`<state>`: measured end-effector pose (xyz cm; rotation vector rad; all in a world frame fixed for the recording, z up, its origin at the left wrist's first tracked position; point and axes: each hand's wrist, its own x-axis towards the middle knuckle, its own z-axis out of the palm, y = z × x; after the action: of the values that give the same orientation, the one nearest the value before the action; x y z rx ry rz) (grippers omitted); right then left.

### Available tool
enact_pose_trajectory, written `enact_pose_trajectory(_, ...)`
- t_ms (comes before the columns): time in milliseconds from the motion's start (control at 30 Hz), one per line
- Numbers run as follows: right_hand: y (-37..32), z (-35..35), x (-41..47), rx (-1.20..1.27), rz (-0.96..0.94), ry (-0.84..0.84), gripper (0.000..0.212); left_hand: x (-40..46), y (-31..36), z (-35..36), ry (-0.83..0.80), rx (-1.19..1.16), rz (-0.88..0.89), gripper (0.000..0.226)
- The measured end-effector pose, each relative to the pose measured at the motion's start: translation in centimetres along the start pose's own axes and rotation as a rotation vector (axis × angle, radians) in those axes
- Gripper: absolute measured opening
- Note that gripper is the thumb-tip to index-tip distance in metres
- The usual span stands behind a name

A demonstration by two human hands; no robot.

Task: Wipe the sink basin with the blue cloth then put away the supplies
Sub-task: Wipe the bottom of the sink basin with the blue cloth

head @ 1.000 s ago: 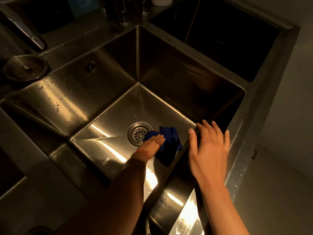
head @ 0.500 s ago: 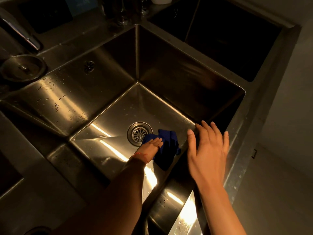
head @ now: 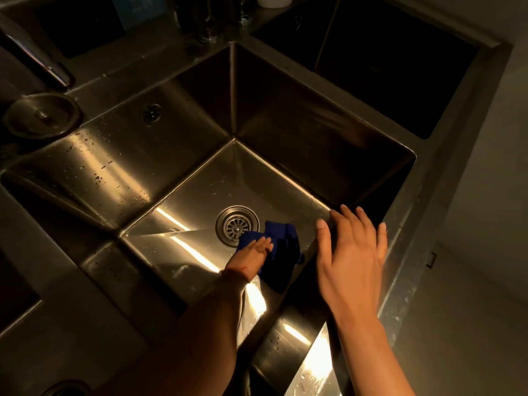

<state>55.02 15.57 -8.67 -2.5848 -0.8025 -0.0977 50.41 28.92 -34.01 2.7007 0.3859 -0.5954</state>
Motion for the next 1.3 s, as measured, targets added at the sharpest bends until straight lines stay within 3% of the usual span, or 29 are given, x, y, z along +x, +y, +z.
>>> enact_pose_trajectory(167,0.0,0.0,-0.1,0.002,0.002,0.002,0.05,0.7,0.9,-0.8,0.061,-0.055,-0.024,0.057)
enact_pose_trajectory(433,0.0,0.0,0.0,-0.001,0.004,0.0,0.047,-0.5,0.0,0.8,0.005,0.042,-0.007,0.061)
enact_pose_trajectory(800,-0.1,0.0,0.0,0.005,-0.004,0.006,0.048,2.4,1.1,-2.5,0.001,-0.064,-0.019,0.063)
enact_pose_trajectory(1000,-0.1,0.0,0.0,0.006,0.004,-0.001,0.05,1.1,2.7,-1.7,0.096,-0.22,-0.142,0.059)
enact_pose_trajectory(1300,-0.1,0.0,0.0,-0.005,0.003,-0.011,0.05,-0.9,4.7,-1.2,0.08,-0.254,-0.373,0.051)
